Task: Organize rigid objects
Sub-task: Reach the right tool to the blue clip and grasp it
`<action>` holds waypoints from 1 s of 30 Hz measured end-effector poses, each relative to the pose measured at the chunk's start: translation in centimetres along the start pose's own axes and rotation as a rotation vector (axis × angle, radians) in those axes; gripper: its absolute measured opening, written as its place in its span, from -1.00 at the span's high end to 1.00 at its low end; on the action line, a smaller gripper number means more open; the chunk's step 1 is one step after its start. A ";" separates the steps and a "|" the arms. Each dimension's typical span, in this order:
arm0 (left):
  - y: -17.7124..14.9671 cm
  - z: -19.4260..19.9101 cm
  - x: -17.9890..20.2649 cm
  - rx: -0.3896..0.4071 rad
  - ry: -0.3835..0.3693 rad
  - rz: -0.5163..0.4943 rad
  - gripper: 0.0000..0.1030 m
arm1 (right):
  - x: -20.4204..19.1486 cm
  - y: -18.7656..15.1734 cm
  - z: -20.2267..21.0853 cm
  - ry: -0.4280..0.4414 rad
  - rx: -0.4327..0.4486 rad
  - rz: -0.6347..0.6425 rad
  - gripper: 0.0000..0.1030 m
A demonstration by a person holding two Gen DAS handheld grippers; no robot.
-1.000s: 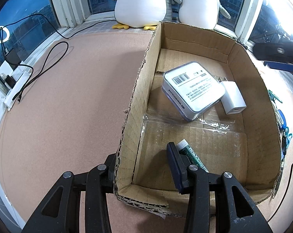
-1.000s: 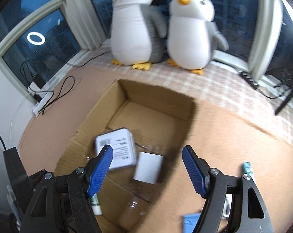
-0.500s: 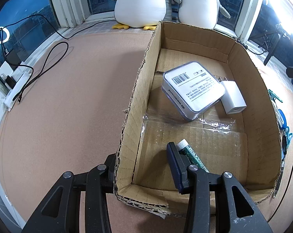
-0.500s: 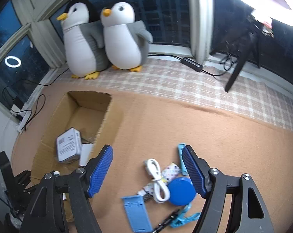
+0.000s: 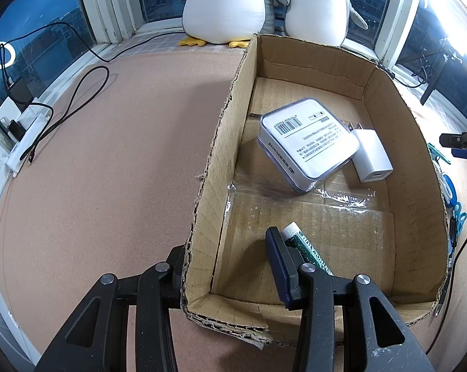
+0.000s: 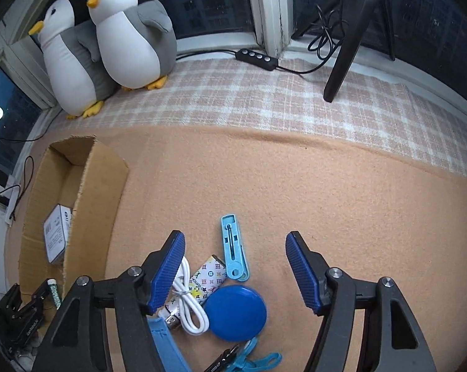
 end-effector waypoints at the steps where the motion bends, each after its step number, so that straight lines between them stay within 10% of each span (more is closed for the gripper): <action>1: 0.0 0.0 0.0 0.000 0.000 0.000 0.12 | 0.0 0.0 -0.3 -0.001 -0.006 0.000 -0.20; 23: 0.1 0.0 0.0 0.000 0.000 0.000 0.12 | 1.2 -0.8 -3.3 -0.073 -0.074 0.042 0.79; 30: 0.0 0.0 0.0 0.000 0.001 0.001 0.12 | 2.3 -0.7 -2.4 -0.077 -0.048 0.005 0.79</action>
Point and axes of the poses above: each gripper's, at about its wrist camera, not at the fingertips, and z roughly against the way its jaws point, x to its right, y to its top, the point moved 1 cm from there along -z, roughly the way its jaws point, and after that the axes turned 15 degrees about x, right-handed, at the moved point
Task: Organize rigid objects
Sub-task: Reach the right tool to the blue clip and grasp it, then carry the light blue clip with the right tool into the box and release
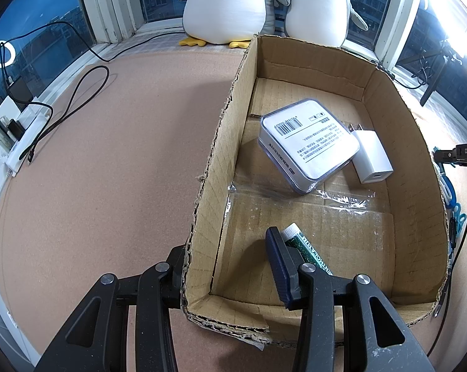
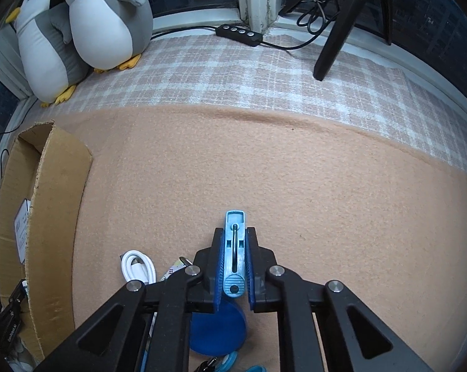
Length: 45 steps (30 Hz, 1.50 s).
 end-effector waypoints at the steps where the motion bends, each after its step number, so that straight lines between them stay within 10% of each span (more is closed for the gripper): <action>1: 0.0 0.0 0.0 0.000 0.000 0.000 0.12 | 0.1 0.1 0.2 0.002 0.008 -0.008 0.79; 17: 0.0 0.0 0.0 0.001 0.000 0.000 0.12 | -6.0 1.0 8.4 0.198 0.168 0.001 0.79; 45: -0.2 0.1 0.0 0.000 0.006 0.008 0.12 | -20.3 -4.9 9.8 0.417 0.084 0.235 0.79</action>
Point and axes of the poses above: each gripper's, at about its wrist camera, not at the fingertips, and z roughly against the way its jaws point, x to its right, y to its top, the point moved 1 cm from there along -z, roughly the way its jaws point, and after that the axes turned 15 degrees about x, right-handed, at the moved point
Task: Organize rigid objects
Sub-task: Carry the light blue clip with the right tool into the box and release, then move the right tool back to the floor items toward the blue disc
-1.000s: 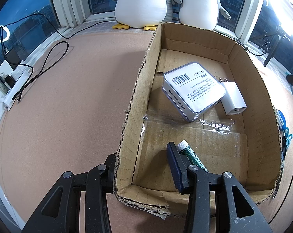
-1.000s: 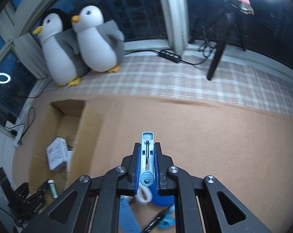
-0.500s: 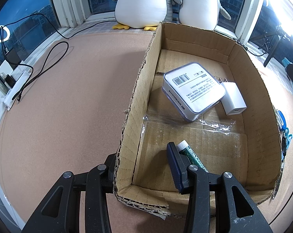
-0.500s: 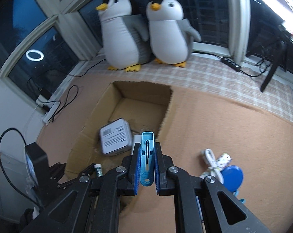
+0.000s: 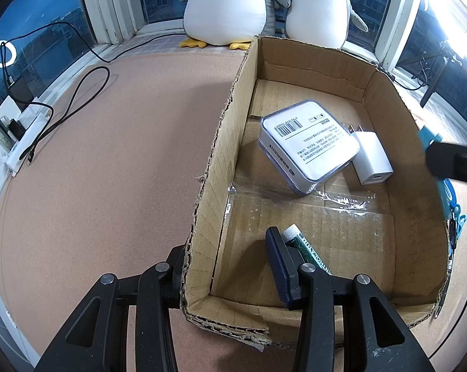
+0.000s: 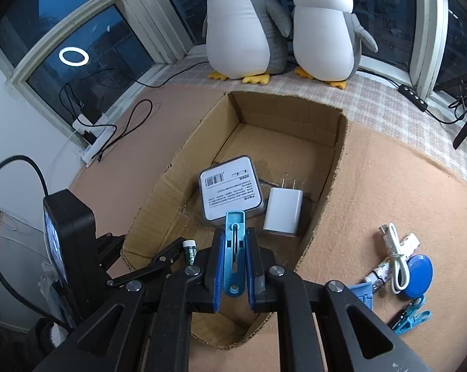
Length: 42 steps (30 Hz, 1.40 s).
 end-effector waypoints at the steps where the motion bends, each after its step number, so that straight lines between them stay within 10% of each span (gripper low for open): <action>1: 0.0 0.0 0.0 0.000 0.000 0.000 0.12 | -0.2 -0.2 -0.3 -0.003 -0.004 0.006 0.79; 22: -0.1 0.0 0.0 0.001 0.000 0.001 0.12 | -1.5 -2.3 -3.7 -0.061 -0.047 0.095 0.78; 28: -0.1 0.0 0.0 0.001 0.000 0.001 0.12 | -1.8 -2.1 -3.5 -0.063 -0.036 0.107 0.36; 42: -0.1 0.1 0.0 0.001 0.000 0.001 0.12 | 1.1 -1.1 0.5 -0.080 0.045 0.009 0.23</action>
Point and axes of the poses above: each gripper's, at about its wrist camera, not at the fingertips, and z roughly against the way its jaws point, x to its right, y to its top, the point moved 1 cm from there along -z, roughly the way its jaws point, and after that the axes turned 15 degrees about x, right-handed, at the moved point
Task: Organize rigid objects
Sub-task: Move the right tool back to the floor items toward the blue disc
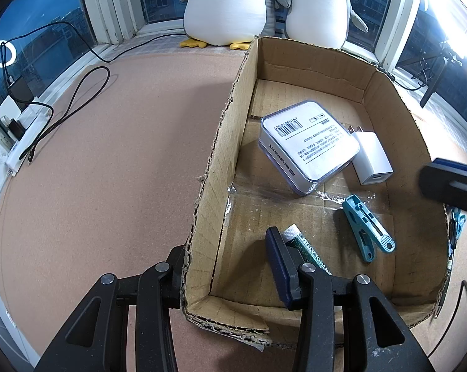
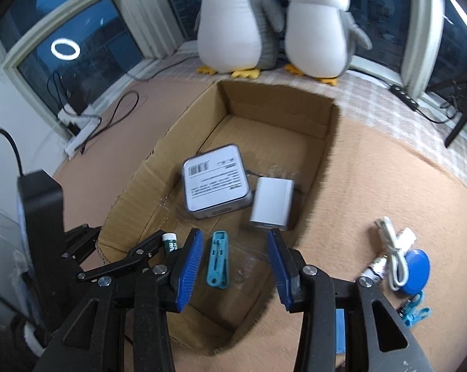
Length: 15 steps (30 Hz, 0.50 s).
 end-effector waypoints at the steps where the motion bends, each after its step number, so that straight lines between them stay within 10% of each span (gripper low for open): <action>1: 0.0 0.0 0.0 0.000 0.000 0.000 0.12 | 0.5 0.2 0.5 -0.008 0.009 -0.013 0.23; 15: 0.0 0.0 0.0 0.001 0.001 0.001 0.12 | 12.3 -2.6 7.6 -0.199 0.090 -0.290 0.23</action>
Point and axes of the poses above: each gripper's, at about its wrist camera, not at the fingertips, and z roughly against the way its jaws point, x to its right, y to its top, the point moved 1 cm from there along -z, roughly the way its jaws point, and after that the axes turned 15 degrees about x, right-handed, at the moved point
